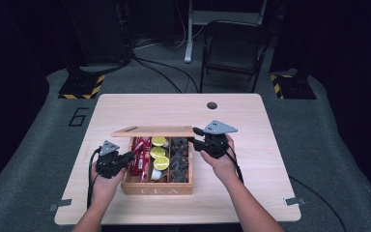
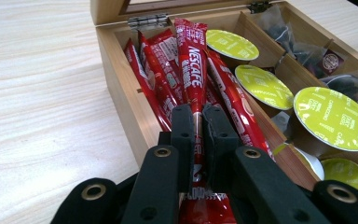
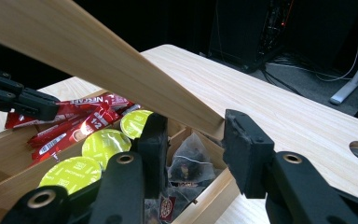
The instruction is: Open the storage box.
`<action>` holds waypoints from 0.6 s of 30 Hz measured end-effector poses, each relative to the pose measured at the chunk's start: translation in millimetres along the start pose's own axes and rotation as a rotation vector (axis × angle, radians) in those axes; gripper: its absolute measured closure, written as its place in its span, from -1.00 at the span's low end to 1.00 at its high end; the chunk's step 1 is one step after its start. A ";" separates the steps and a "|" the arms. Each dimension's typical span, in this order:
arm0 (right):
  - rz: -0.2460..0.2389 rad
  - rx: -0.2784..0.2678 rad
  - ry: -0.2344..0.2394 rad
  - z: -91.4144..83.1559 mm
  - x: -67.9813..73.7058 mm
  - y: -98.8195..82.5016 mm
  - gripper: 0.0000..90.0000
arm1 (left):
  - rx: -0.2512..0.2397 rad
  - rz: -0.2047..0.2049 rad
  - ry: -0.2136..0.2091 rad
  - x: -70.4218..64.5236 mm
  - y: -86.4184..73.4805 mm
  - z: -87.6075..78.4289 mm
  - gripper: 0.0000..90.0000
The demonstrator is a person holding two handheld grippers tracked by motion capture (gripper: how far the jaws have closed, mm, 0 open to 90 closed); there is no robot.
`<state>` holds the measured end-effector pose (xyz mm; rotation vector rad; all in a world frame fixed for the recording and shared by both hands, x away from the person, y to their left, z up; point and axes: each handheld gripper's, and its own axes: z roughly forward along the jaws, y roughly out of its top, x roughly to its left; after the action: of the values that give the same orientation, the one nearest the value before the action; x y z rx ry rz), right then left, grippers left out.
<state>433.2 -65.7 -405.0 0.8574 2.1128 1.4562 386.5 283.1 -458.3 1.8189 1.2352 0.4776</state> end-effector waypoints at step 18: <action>-0.002 -0.003 0.002 0.2 -0.9 0.3 0.34 | -0.034 -0.055 0.014 23.5 -2.0 -26.5 0.85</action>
<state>434.1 -66.2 -404.8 0.8534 2.1114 1.4593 376.9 315.9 -448.7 1.7510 1.2755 0.4788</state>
